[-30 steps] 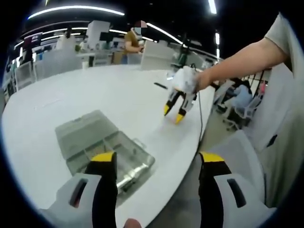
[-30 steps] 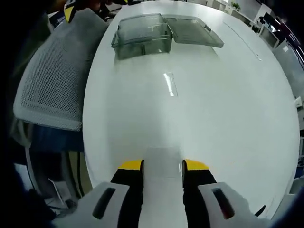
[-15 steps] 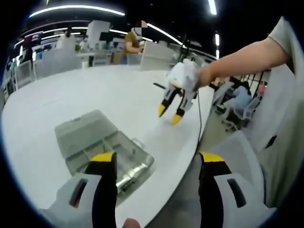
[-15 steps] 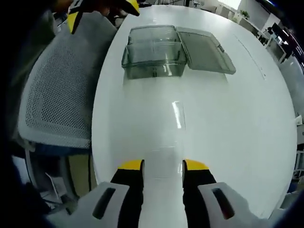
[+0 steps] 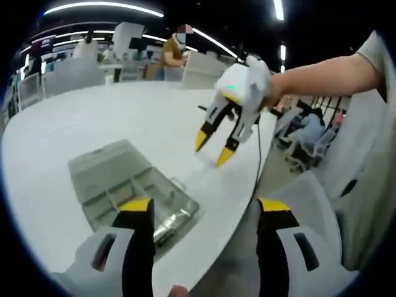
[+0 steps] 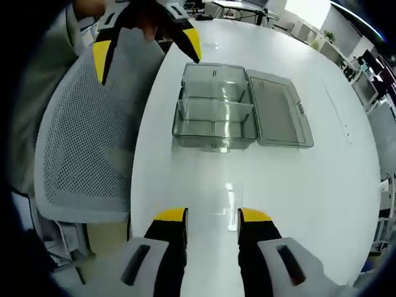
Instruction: Insert the divider into the dual guide fixture by aligning both edges with the guide slots and pushing it downward to the bottom, including one-sided entry, uneven engagement, binding, and posture correction.
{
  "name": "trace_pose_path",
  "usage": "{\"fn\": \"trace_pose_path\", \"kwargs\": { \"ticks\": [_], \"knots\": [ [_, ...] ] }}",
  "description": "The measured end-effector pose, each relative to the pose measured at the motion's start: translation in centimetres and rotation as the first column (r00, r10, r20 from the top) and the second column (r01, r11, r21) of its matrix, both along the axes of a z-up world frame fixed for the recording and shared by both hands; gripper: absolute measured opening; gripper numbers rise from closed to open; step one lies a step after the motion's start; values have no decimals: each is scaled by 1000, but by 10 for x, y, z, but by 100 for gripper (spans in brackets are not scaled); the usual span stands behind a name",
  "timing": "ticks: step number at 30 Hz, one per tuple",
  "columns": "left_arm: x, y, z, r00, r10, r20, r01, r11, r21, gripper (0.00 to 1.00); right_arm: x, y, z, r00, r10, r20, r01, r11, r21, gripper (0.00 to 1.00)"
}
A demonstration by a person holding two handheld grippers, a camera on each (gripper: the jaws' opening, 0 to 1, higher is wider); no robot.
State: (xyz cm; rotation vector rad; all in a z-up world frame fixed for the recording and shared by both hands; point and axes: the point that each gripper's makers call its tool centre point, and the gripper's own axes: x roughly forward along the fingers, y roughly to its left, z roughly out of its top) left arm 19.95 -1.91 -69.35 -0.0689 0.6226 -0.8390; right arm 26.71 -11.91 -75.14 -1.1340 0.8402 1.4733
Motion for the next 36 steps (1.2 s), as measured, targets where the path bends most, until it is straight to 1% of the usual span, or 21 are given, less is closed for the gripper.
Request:
{"fn": "trace_pose_path", "kwargs": {
  "ticks": [1, 3, 7, 11, 14, 20, 23, 28, 31, 32, 36],
  "knots": [
    [0, 0, 0, 1000, -1, -3, 1, 1000, -1, 62, -2, 4, 3, 1000, 15, 9, -15, 1000, 2, 27],
    [1, -1, 0, 1000, -4, -10, 4, 1000, -6, 60, -6, 11, 7, 1000, 20, 6, -20, 1000, 11, 27],
    [2, -3, 0, 1000, -9, -19, 8, 1000, -19, 58, -10, 22, 14, 999, 39, 19, -40, 999, 18, 27],
    [7, -1, 2, 1000, 0, 0, 0, 1000, -11, 57, -17, 32, 21, 998, 60, 33, -61, 998, 27, 27],
    [10, 0, 3, 1000, -1, 2, 1, 1000, -7, 54, -22, 39, 26, 997, 72, 41, -73, 997, 36, 27],
    [15, 4, 6, 1000, 27, -12, -27, 999, -18, 49, -30, 57, 36, 993, 94, 64, -98, 994, 57, 27],
    [17, 6, 6, 999, 44, -27, -45, 999, -29, 43, -35, 68, 43, 991, 108, 77, -113, 991, 74, 27],
    [21, 12, 7, 994, 87, -69, -91, 994, -58, 37, -43, 81, 50, 988, 121, 92, -130, 987, 97, 27],
    [19, 13, 8, 991, 99, -85, -106, 992, -75, 33, -48, 86, 54, 987, 128, 101, -139, 985, 107, 27],
    [19, 13, 8, 990, 104, -100, -112, 990, -81, 32, -50, 88, 56, 986, 130, 103, -141, 984, 110, 27],
    [17, 15, 7, 984, 122, -127, -133, 987, -84, 26, -54, 95, 61, 984, 134, 117, -148, 981, 126, 27]
  ]
}}
